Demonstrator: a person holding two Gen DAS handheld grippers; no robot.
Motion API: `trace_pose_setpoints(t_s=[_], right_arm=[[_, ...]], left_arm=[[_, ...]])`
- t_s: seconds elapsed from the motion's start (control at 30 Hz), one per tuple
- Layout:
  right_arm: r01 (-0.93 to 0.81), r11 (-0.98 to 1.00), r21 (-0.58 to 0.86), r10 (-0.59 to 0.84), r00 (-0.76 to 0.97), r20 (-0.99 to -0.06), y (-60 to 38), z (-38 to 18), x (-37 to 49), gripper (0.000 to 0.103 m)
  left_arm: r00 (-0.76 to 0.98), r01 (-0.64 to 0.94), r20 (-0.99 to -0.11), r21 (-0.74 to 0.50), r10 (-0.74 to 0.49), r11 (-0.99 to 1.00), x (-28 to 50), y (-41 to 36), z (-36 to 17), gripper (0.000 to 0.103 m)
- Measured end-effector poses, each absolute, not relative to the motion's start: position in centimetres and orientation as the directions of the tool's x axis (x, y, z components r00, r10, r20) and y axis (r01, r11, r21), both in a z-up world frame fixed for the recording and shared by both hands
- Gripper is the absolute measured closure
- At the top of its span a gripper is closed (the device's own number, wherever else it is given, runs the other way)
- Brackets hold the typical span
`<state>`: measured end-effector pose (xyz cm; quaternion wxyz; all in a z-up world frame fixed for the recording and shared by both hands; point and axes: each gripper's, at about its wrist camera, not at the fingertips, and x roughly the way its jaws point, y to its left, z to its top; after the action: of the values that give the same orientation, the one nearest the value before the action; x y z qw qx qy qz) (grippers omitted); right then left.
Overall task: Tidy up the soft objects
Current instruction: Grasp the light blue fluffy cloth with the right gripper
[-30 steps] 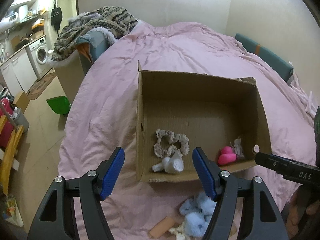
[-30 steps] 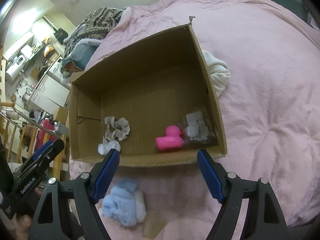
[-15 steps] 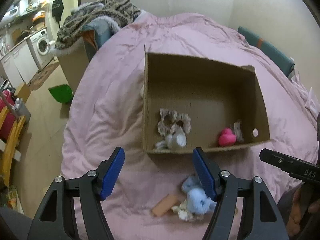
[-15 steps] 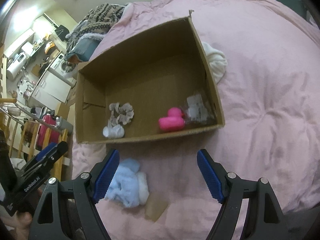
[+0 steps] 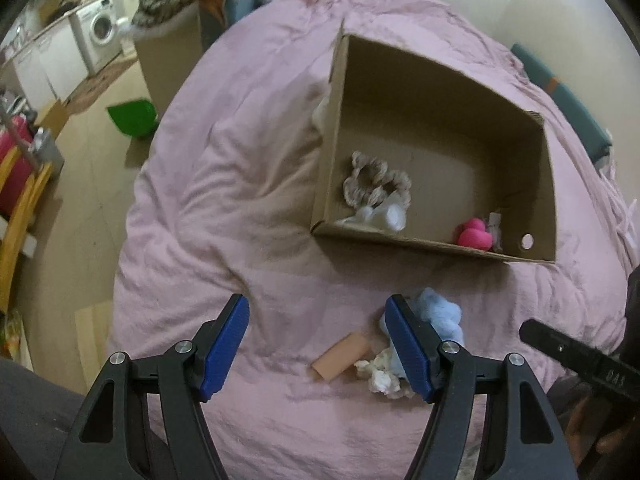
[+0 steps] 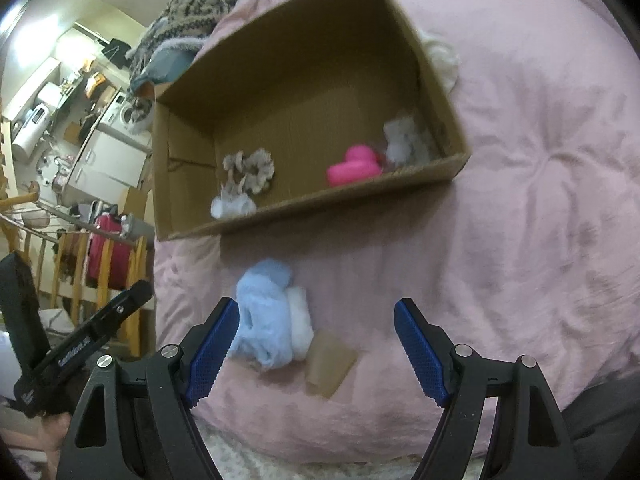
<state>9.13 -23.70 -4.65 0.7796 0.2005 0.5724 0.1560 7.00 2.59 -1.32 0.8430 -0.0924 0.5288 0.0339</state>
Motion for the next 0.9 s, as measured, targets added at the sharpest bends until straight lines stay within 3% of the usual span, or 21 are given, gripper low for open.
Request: trace_pose_setpoints(t_s=[0.13, 0.43, 0.53, 0.6, 0.7, 0.9], right_arm=[[-0.032, 0.832, 0.554, 0.548, 0.209, -0.81, -21.9, -6.2, 9.8, 0.018], [-0.251, 0.881, 0.4, 0.442, 0.139, -0.886, -14.5, -8.6, 10.7, 0.018], [-0.219, 0.882, 0.417, 0.444, 0.088, -0.892, -14.0, -10.6, 11.5, 0.032], [-0.239, 0.887, 0.396, 0.423, 0.073, -0.903, -13.6, -11.3, 11.8, 0.049], [-0.257, 0.879, 0.401, 0.428, 0.061, -0.902, -13.6, -11.2, 12.0, 0.066], [-0.209, 0.845, 0.492, 0.522, 0.127, -0.844, -15.7, -9.0, 12.6, 0.07]], left_arm=[[0.43, -0.197, -0.902, -0.117, -0.022, 0.973, 7.2, 3.2, -1.6, 0.035], [0.407, -0.218, -0.913, -0.108, -0.011, 0.97, 7.7, 3.6, -2.3, 0.035], [0.389, -0.221, -0.921, -0.104, -0.01, 0.97, 7.9, 3.5, -2.9, 0.035], [0.379, -0.218, -0.925, -0.097, -0.007, 0.971, 8.1, 3.4, -3.3, 0.035], [0.366, -0.209, -0.931, -0.085, -0.003, 0.974, 8.3, 3.1, -3.8, 0.035], [0.358, -0.212, -0.934, -0.075, 0.006, 0.974, 8.5, 3.2, -4.0, 0.035]])
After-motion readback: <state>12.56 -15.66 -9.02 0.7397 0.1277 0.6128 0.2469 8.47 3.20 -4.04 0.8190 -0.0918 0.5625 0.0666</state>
